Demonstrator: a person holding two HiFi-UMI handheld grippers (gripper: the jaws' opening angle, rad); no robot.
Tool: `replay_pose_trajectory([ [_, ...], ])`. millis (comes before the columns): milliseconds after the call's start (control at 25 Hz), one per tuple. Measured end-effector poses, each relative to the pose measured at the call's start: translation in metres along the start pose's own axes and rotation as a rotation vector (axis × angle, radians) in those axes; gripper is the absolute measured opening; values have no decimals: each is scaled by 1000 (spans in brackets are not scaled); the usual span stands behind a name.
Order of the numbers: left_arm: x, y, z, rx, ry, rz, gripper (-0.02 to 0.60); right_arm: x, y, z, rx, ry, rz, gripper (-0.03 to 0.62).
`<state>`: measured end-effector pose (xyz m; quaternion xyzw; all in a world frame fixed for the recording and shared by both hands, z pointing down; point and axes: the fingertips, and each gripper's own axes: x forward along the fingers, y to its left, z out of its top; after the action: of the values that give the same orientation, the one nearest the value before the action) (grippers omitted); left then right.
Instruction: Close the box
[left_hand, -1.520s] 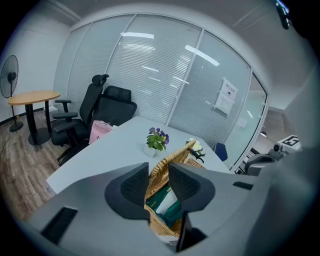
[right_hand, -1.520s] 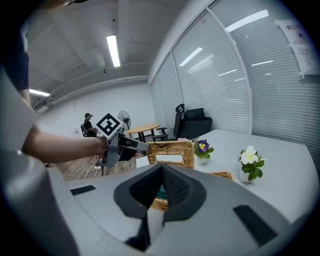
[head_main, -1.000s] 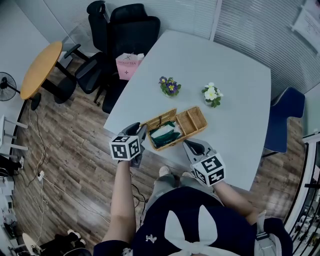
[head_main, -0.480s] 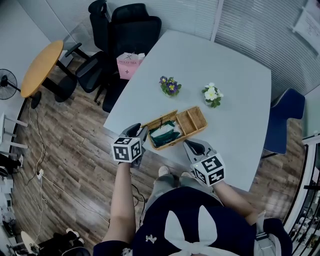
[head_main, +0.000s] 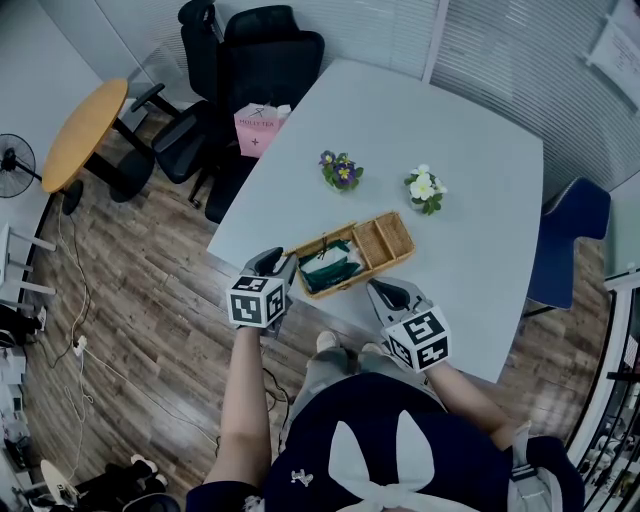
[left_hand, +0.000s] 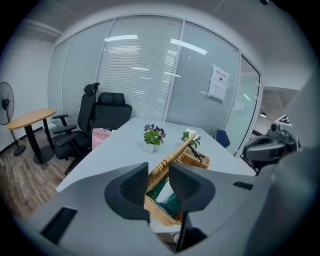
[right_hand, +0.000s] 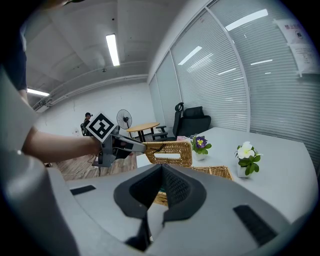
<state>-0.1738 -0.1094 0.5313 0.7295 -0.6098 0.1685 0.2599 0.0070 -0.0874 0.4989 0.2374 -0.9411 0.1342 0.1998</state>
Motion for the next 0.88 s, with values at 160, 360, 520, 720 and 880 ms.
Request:
replay_pose_trajectory([
  [160, 1, -1, -3, 15, 5, -1, 121, 1, 0, -1, 1, 0, 3, 6],
  [360, -2, -4, -3, 28, 10, -1, 121, -1, 2, 0, 1, 1, 4, 5],
  [520, -2, -6, -5, 40, 15, -3, 121, -2, 2, -1, 0, 1, 2, 5],
  [720, -2, -9, -8, 54, 21, 0, 121, -2, 4, -2, -1, -1, 5, 5],
  [880, -3, -11, -10, 68, 27, 1, 121, -3, 5, -4, 0, 1, 3, 5],
])
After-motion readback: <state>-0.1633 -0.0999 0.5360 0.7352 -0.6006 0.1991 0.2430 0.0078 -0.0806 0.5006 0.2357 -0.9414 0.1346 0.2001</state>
